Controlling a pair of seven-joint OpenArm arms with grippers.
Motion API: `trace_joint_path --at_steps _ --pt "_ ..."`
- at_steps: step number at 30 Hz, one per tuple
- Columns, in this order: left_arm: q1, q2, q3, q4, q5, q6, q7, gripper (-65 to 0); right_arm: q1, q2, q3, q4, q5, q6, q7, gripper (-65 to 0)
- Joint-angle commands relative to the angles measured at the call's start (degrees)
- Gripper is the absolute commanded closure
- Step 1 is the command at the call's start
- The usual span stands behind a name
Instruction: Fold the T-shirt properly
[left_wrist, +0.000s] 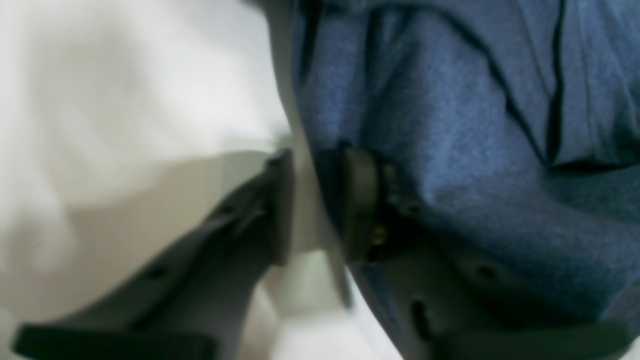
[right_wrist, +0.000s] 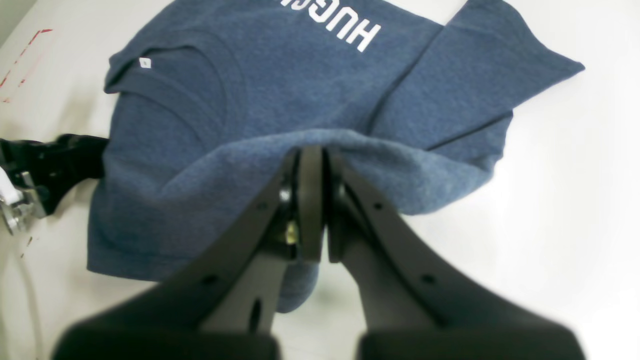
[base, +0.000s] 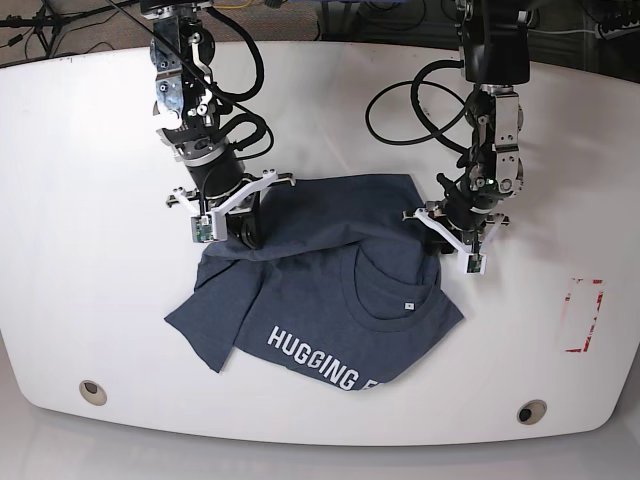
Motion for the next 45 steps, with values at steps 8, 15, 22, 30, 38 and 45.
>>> trace_joint_path --at_steps 8,15,22,30,38,45 --pt "-2.6 -0.1 -0.1 -0.5 0.0 0.2 0.7 -8.0 0.7 0.1 0.1 1.2 0.3 0.1 1.5 0.0" --pt "-3.3 -0.2 0.1 1.7 0.0 0.0 2.6 -3.0 0.7 0.1 -0.1 1.1 0.3 0.2 1.5 0.0" --pt "-1.6 -0.2 0.4 9.4 -0.6 0.0 5.2 -0.8 0.9 0.3 0.0 1.3 0.3 0.2 1.3 0.0" --pt "2.0 -0.7 0.4 15.1 -0.9 -0.5 5.2 -0.6 0.9 0.5 0.4 1.8 0.2 0.2 1.3 0.0" --pt "7.0 -3.9 -0.3 22.9 -1.1 -0.8 5.3 -0.5 1.3 1.0 0.7 2.4 0.2 0.2 0.9 0.0" --pt "8.7 -7.6 -2.6 28.9 -1.6 -0.7 5.7 -0.4 2.0 1.0 -0.1 2.0 0.2 0.1 1.0 -0.2"
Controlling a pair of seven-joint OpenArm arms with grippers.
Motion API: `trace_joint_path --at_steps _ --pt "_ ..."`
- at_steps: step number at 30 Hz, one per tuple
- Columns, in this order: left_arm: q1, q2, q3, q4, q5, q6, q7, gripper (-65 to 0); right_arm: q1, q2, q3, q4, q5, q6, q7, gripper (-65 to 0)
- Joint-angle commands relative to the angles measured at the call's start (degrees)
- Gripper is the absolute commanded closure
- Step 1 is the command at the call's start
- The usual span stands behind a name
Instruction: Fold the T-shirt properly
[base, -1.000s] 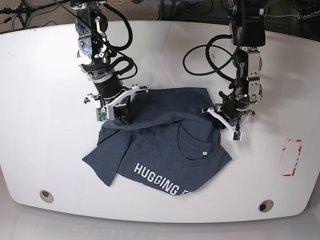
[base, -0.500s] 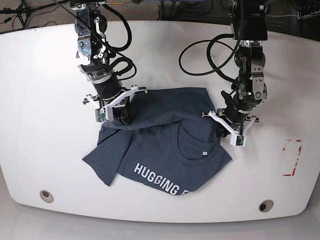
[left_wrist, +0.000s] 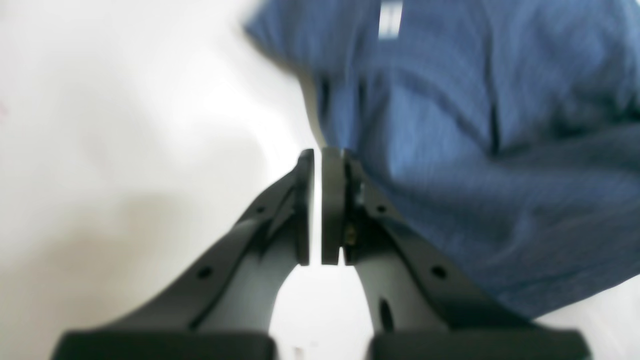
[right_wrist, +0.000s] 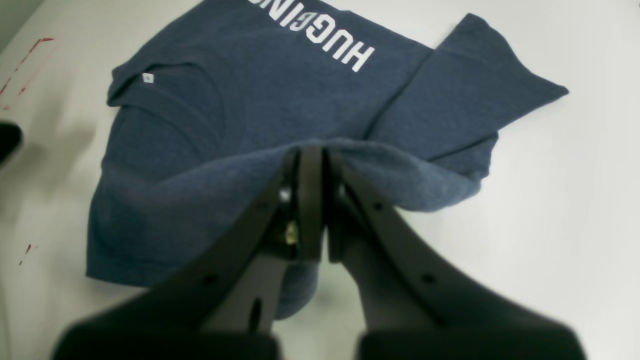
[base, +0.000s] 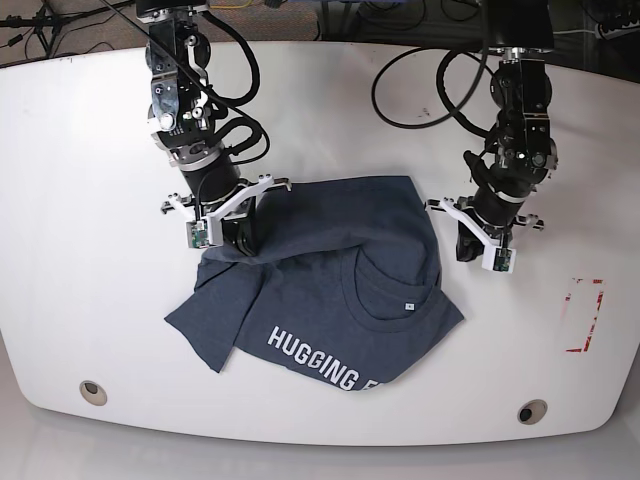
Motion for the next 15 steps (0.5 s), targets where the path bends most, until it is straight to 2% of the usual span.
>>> trace_joint_path --at_steps 1,15 --pt "-0.5 -2.1 -1.9 4.0 -0.5 0.0 -1.3 -0.4 1.2 0.3 0.0 0.9 0.2 0.1 1.5 -0.2" --pt "-5.9 -1.4 -8.2 6.4 -0.1 0.0 1.1 -0.5 2.2 0.7 0.3 1.2 0.1 0.3 1.1 -0.1"
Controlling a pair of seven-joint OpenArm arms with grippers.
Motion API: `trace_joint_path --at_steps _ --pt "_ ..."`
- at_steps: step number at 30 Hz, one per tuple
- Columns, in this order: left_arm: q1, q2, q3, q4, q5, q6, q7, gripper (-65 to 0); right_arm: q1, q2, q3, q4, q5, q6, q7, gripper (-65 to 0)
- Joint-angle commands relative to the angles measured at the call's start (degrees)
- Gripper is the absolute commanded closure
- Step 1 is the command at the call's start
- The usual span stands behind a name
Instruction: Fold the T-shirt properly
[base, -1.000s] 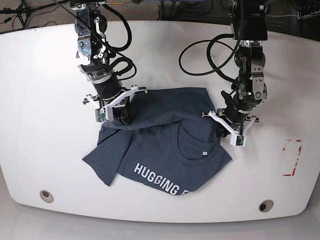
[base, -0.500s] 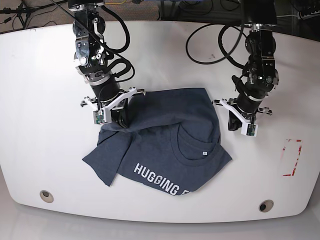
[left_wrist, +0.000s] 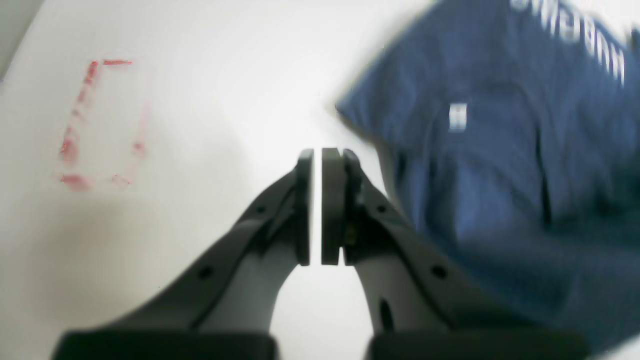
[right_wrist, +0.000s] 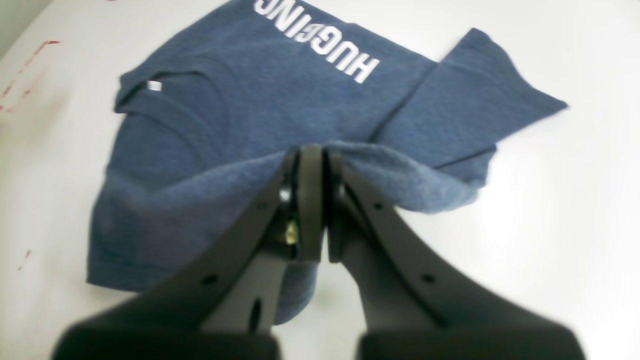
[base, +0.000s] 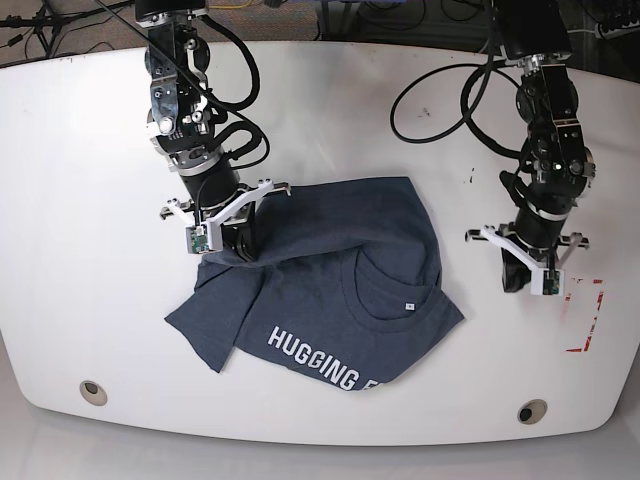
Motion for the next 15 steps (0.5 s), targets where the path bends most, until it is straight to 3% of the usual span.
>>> trace_joint_path --at_steps 1,15 --pt "-1.7 -0.7 -0.4 1.7 -0.5 0.2 -1.4 -0.5 1.1 0.3 0.2 0.9 0.2 0.3 1.7 -0.1" --pt "-1.7 -1.1 3.0 2.6 -0.4 0.4 1.1 -3.1 4.7 1.6 0.4 -2.2 0.0 0.3 1.9 0.0"
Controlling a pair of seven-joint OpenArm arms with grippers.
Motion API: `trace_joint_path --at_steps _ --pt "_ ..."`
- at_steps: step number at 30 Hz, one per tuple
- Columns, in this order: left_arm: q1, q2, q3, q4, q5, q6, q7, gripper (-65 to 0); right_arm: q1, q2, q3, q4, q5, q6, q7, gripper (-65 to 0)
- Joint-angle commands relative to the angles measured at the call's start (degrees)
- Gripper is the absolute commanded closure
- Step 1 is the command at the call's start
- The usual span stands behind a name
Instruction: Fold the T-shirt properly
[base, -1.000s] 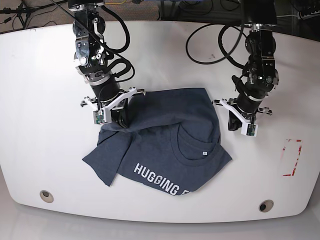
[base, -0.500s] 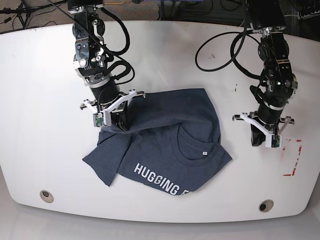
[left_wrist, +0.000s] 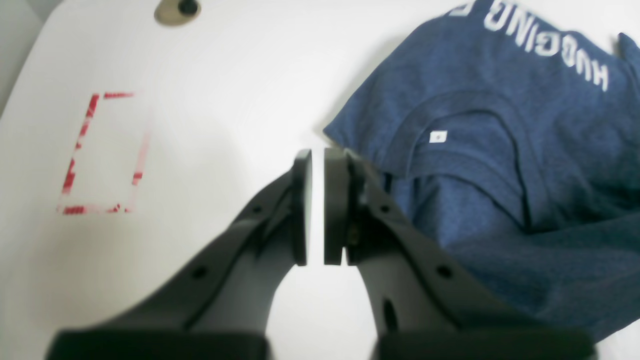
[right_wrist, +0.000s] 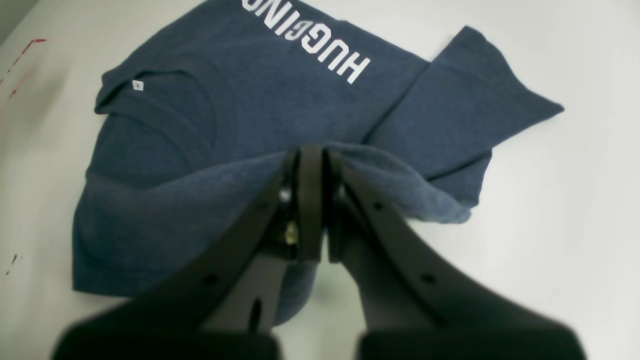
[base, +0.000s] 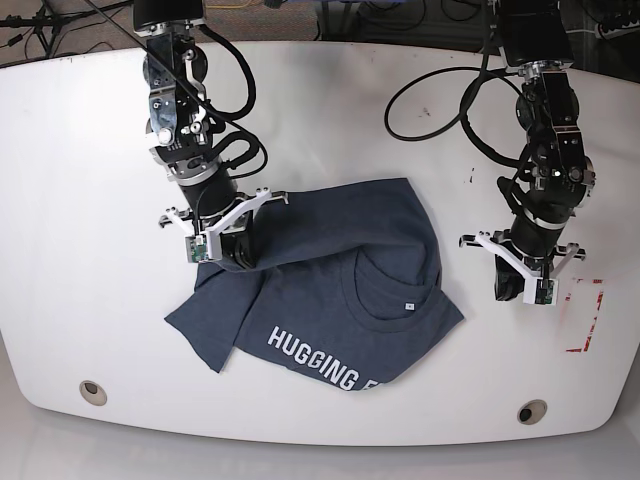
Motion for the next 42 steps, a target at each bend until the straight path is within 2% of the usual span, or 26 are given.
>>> trace_joint_path --at_steps 1,11,13,17,29,37,42 --pt "-0.6 -0.7 1.1 1.6 -0.2 0.4 -1.5 -2.6 2.4 0.7 0.5 0.3 0.0 0.3 1.7 0.0" --pt "-0.6 0.2 6.2 1.6 -0.3 0.5 -2.8 -0.7 6.2 2.4 0.9 -0.8 -0.1 0.4 1.5 0.0" --pt "-1.6 0.7 9.5 -0.2 -0.9 0.4 -3.4 -2.3 6.4 2.4 0.6 -0.3 -0.2 0.7 1.6 -0.1" --pt "-2.3 1.0 10.2 -1.9 -1.3 0.4 -3.8 -7.4 6.4 2.4 0.7 -0.1 -0.2 1.1 1.6 -0.1" --pt "-4.5 1.0 10.4 -9.7 -2.4 0.2 -3.5 -28.6 5.2 1.8 0.2 0.9 0.0 0.3 1.5 0.0" --pt "-4.6 0.9 9.7 -12.3 -2.4 0.3 -0.9 -37.0 5.2 1.6 0.0 0.6 -0.3 0.7 1.5 -0.2" --pt "-4.7 1.0 9.5 -13.5 -2.3 0.3 -0.4 -38.8 5.0 1.4 0.0 0.8 -0.4 0.8 1.5 -0.3"
